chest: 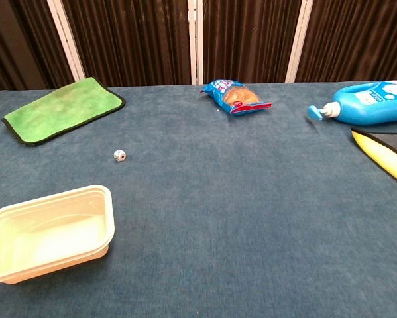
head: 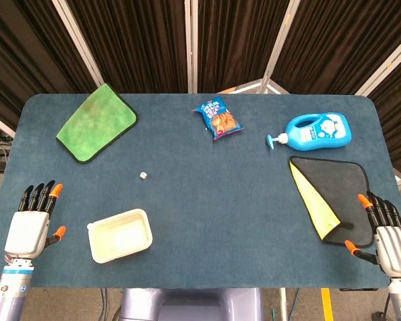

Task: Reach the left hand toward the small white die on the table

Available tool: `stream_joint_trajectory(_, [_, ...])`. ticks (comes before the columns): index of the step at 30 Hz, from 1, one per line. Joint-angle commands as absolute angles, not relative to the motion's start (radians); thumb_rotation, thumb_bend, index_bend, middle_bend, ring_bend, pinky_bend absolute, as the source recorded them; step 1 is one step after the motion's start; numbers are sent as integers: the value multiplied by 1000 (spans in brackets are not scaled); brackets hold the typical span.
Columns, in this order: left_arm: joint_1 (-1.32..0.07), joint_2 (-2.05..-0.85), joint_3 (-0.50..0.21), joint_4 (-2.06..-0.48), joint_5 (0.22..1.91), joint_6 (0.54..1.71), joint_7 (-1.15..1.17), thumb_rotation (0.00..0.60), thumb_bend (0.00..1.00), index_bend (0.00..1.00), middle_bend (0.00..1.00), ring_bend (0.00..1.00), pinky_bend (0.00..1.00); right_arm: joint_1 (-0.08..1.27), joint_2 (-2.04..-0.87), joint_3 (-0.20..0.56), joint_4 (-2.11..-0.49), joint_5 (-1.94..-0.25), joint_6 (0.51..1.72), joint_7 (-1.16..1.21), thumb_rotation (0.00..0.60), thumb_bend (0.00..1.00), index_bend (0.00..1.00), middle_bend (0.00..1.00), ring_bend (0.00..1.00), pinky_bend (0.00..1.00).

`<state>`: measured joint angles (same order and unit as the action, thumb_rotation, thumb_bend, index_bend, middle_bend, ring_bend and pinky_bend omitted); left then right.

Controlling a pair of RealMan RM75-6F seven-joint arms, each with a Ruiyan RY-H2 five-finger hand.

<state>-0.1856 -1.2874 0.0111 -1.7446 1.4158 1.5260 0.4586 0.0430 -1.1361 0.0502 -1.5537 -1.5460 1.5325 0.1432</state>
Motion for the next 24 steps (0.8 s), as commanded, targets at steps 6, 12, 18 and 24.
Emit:
stream_joint_trajectory(6, [-215,-1298,-35,-1737,1377,1471,474,600,229,11,0,0,0,39,-1126,51,-1570,-1552,1542,153,600,93,56,0,0,0])
stream_joint_trajectory(12, [-355,-1331,-146,-1682,1239,1279,554,600,282,149,0,0,0,41,-1121,49,-1583,-1569,1549,153,600,93,56,0,0,0])
stream_joint_trajectory(18, [-509,-1391,-223,-1551,1116,1098,629,600,335,253,0,0,0,50,-1124,51,-1579,-1575,1543,151,600,93,55,0,0,0])
stream_joint_trajectory(24, [-654,-1494,-266,-1377,1006,932,658,600,337,319,0,0,0,54,-1119,64,-1572,-1555,1538,169,600,93,56,0,0,0])
